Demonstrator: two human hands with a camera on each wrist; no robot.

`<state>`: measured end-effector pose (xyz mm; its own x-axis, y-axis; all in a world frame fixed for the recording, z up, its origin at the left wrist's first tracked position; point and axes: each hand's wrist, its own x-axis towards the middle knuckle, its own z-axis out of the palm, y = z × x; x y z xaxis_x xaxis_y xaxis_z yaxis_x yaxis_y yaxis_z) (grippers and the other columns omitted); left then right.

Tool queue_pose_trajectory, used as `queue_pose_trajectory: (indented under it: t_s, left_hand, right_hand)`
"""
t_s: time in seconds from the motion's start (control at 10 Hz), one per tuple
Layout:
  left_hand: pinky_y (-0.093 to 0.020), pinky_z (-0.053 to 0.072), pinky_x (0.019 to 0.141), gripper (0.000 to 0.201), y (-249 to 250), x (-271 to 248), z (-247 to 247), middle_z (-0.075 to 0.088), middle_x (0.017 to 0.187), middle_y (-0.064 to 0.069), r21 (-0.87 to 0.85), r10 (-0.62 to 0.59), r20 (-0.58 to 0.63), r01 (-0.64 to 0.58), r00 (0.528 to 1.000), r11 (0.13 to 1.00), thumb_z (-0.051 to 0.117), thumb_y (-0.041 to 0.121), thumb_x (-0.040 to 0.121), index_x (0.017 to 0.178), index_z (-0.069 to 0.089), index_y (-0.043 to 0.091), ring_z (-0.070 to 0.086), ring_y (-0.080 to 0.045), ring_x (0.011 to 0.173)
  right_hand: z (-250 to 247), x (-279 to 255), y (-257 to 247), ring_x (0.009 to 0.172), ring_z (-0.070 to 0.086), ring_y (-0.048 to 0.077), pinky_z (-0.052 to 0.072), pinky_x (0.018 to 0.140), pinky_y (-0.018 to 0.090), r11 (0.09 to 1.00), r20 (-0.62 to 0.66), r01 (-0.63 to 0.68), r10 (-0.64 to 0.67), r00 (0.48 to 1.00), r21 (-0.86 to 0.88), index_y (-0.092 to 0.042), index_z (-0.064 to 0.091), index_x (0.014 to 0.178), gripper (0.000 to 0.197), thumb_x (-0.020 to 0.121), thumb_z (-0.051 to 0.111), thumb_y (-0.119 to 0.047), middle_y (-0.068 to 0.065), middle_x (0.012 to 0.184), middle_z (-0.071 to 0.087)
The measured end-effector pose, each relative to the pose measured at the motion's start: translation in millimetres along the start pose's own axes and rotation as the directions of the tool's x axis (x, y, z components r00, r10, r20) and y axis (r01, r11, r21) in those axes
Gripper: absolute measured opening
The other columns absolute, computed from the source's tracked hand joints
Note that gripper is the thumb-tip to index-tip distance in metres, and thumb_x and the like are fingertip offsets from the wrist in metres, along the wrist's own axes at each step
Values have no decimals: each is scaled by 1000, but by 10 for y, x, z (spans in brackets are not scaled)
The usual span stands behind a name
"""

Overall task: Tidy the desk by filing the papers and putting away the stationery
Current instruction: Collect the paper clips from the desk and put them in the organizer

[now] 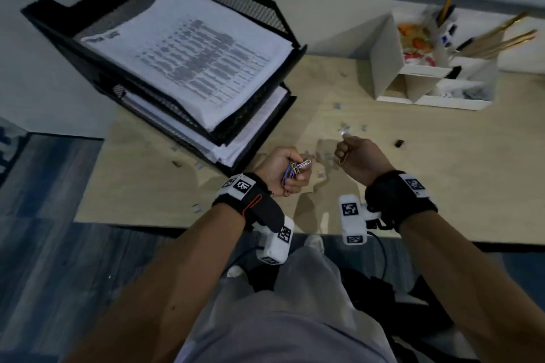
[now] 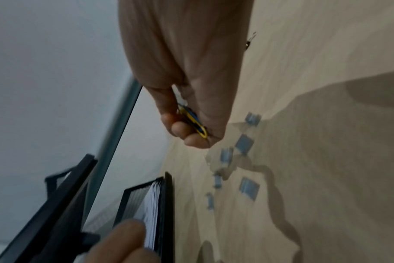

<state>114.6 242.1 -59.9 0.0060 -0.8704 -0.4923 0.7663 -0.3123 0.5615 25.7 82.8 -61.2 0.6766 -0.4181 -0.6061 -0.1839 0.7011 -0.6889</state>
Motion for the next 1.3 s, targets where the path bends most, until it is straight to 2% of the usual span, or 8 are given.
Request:
queue_pose_trajectory:
  t_s: [0.3,0.5,0.7,0.8,1.0,1.1,1.2,1.3]
  left_hand:
    - [-14,17,32,62,242,770,383,40,36,4,-18,54,-195,-58,979,998,29,29,97,38,44,19,27,-6,26]
    - [-13,19,28,33,493,1541,935,53,43,3,-1,-14,-238,14,971,1000,34,18,98,67,43,14,34,-4,25]
    - [-10,26,31,38,650,2417,1704,44,46,-1,55,-238,-318,269,918,962,30,20,98,62,38,14,38,-8,29]
    - [-9,33,36,36,785,2801,2067,33,60,-2,15,-265,-318,284,911,959,28,11,97,62,36,13,34,-13,48]
    - [-19,34,42,33,1066,3482,2466,42,51,-7,46,-157,-454,199,877,979,27,10,98,67,35,9,36,-18,37]
    - [-25,36,52,37,1151,3735,2541,44,53,-11,-6,-108,-503,121,857,993,26,18,99,64,35,12,43,-17,41]
    - [-32,42,76,36,1083,4216,2426,43,76,-7,-187,-185,-506,102,843,977,23,28,98,67,36,18,39,-15,59]
    - [-36,32,86,46,1086,4360,2422,46,133,-22,-130,-129,-507,73,852,989,19,29,98,122,51,6,46,-16,70]
  right_hand:
    - [-627,32,-595,39,49,6,42,39,13,992,28,-5,1,1000,123,-8,46,70,26,94,39,-2,2,54,60]
    - [-1387,51,-1144,44,58,10,50,44,14,985,-83,-50,65,994,168,-3,56,93,20,95,36,-1,5,55,61]
    - [-2129,103,-1965,34,58,14,46,37,16,957,-312,-99,9,950,-272,-2,49,81,20,94,36,6,15,70,47]
    - [-2289,224,-2373,33,55,14,44,36,15,859,-335,-98,-89,938,-503,1,51,87,18,91,36,10,16,68,49]
    - [-2397,647,-2864,53,52,15,45,40,16,387,-247,-127,-278,928,-913,-3,62,94,21,83,46,5,10,71,58]
    - [-2400,774,-2958,67,61,23,52,56,22,240,-175,-106,-289,941,-965,-2,66,102,25,83,48,1,16,94,64]
    - [-2419,853,-2966,100,62,32,46,80,30,145,-148,-108,-300,943,-983,-3,66,105,25,84,53,-7,17,111,65]
    - [-2456,915,-2966,103,62,32,46,85,30,124,-149,-116,-299,943,-985,-3,66,104,23,84,58,-12,18,110,66]
